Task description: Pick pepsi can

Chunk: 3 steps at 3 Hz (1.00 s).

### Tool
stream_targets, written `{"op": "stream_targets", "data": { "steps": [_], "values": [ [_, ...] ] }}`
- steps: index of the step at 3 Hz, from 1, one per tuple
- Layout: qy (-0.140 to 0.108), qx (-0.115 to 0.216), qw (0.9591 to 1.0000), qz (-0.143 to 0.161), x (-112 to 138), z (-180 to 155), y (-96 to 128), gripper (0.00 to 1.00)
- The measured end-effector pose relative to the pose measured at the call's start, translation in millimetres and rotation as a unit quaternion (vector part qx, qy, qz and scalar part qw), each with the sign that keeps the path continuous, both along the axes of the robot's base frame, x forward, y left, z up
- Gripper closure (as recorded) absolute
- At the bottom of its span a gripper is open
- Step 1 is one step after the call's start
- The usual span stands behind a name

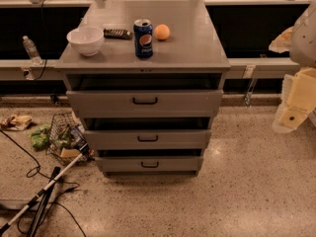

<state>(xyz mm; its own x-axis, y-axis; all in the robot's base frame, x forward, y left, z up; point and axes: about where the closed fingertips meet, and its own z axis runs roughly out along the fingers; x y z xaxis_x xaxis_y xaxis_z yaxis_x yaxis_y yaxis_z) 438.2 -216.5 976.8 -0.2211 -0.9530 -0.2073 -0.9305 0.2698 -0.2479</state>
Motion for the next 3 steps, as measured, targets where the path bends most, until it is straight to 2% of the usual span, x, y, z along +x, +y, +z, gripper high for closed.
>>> {"op": "stream_targets", "data": {
  "steps": [1,2,3],
  "values": [
    [0.0,0.0,1.0,0.0,0,0,0,0.0],
    [-0.024,0.048,0.9985,-0.012,11,1,6,0.0],
    [-0.071,0.145,0.9869,-0.006,55,6,28,0.0]
  ]
}}
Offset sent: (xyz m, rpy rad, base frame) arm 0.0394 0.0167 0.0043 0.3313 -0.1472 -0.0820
